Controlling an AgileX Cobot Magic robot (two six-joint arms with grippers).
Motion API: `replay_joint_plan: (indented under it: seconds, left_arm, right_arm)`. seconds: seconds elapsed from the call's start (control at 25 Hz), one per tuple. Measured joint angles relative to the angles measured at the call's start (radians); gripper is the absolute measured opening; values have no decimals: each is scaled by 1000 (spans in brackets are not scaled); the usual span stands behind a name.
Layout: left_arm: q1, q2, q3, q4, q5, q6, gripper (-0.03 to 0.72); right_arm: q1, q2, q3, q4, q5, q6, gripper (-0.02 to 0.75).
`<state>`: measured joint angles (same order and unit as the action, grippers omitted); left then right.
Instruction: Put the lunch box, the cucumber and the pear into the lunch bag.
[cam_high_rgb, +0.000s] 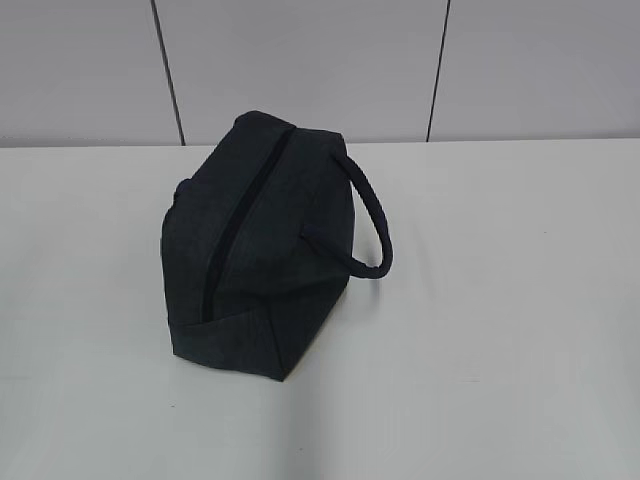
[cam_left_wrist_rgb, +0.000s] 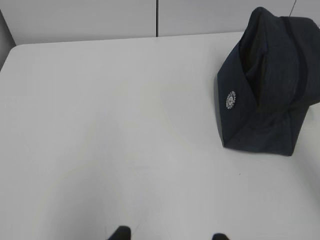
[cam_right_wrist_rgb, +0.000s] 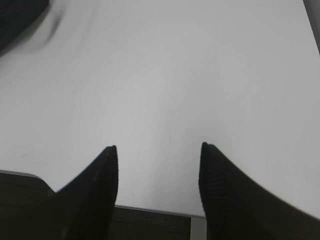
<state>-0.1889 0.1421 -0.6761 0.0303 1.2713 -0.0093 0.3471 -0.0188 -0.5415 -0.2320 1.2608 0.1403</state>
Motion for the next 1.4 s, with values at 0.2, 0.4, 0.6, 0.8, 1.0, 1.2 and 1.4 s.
replay_joint_plan:
  seconds: [0.2,0.4,0.6,0.8,1.0,1.2,1.4]
  left_arm:
    - [0,-151,76,4,10,-1,309]
    - [0,-155,115,-5,-63,-1,309]
    - [0,-155,154,-20,-156,-1,307]
    - [0,-155,156,-23,-161,-1,293]
    - [0,-155,156,-23,-161,-1,290]
    - [0,-155,156,-23,-161,-1,288]
    - [6,-155,156,-23,-161,-1,276]
  right_arm:
    - [0,0,32,-3,-78,-2,412]
    - [0,-1,38,-7,-95,-4,412]
    - [0,-1,38,-7,-97,-9,412]
    - [0,-1,38,-7,-97,-8,412]
    - [0,-1,38,-9,-97,-8,412]
    - [0,-1,38,-9,-97,-11,412]
    - [-5,-1,38,-9,-98,-11,412]
